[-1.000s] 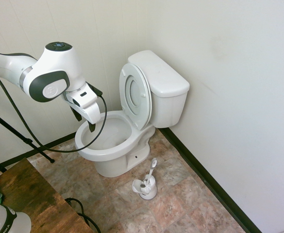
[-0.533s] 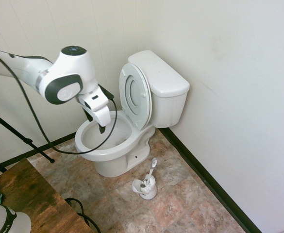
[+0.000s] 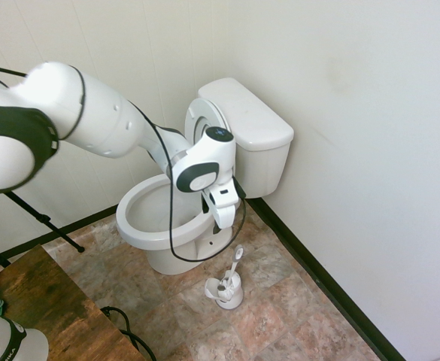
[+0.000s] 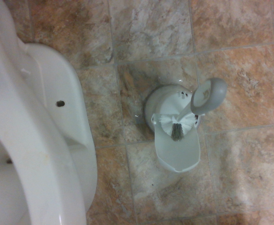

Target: Clean the toilet

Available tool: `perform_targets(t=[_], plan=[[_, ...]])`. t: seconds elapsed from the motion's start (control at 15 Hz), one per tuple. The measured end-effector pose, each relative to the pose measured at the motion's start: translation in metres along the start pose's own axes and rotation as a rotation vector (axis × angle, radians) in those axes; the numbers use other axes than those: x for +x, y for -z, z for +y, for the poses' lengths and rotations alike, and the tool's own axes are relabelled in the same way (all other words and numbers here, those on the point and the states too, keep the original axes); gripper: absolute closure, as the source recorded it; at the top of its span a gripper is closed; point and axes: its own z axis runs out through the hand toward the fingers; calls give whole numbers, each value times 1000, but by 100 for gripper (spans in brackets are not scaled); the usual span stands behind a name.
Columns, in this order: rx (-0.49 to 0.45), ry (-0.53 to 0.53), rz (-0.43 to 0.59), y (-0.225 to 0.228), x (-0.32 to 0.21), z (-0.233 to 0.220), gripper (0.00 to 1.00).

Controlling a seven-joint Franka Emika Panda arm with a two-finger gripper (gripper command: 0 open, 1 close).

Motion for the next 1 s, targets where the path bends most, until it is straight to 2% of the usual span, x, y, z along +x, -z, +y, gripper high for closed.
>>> perform_targets(t=[0.2,0.4,0.8,1.0], plan=[[-40,-42,-49,-52,39,-21,0],[-66,-78,-77,-84,75,-34,0],[-108,-79,-120,-144,96,-61,0],[-105,-85,-128,-157,102,-65,0]])
